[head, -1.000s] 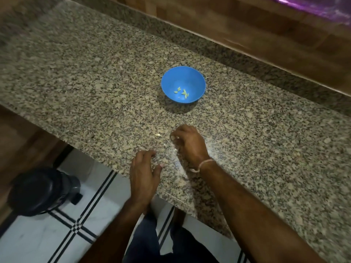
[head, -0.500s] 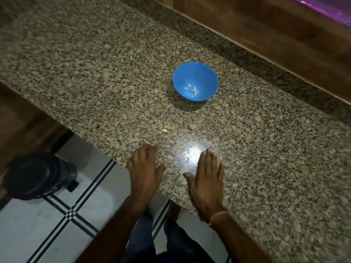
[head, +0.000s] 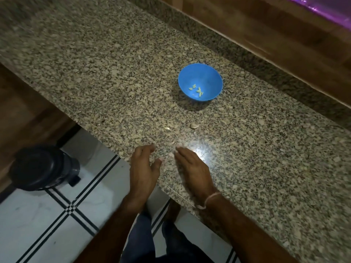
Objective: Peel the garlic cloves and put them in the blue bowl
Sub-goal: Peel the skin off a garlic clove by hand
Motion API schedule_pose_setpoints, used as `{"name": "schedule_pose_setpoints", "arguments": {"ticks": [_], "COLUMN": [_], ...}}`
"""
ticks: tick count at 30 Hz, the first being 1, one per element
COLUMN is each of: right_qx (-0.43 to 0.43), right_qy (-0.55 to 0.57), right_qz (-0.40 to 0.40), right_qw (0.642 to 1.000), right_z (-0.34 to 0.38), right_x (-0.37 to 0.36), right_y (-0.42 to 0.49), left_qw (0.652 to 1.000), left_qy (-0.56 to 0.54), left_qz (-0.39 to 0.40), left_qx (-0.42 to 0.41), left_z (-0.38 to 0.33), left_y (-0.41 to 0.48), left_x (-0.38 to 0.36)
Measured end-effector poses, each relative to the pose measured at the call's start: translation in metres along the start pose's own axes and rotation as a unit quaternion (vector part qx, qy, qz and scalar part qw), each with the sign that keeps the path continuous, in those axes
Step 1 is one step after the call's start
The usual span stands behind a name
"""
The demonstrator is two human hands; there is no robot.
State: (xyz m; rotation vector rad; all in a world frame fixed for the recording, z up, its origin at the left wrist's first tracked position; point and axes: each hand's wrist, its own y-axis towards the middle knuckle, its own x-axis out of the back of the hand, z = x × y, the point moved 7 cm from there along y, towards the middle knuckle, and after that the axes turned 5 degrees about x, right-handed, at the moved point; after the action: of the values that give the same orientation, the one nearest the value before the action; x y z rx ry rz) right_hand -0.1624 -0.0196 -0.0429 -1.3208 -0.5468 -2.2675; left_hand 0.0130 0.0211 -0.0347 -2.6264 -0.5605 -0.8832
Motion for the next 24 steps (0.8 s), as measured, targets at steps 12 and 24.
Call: {"name": "schedule_pose_setpoints", "arguments": {"ticks": [12,24], "right_qx": [-0.205,-0.086], "right_qy": [0.258,0.28], "right_qz": [-0.005,-0.153], "right_qw": [0.944,0.944], "right_z": [-0.016,0.012], "right_x": [0.029,0.075], "right_y": [0.034,-0.003], "left_qw": [0.714,0.56], "left_qy": [-0.57,-0.689], "left_qz": [0.115,0.064], "left_qx": [0.389,0.455], "left_z": [-0.027,-0.029], "left_y": [-0.008,-0.004], "left_x": [-0.077,-0.094]}}
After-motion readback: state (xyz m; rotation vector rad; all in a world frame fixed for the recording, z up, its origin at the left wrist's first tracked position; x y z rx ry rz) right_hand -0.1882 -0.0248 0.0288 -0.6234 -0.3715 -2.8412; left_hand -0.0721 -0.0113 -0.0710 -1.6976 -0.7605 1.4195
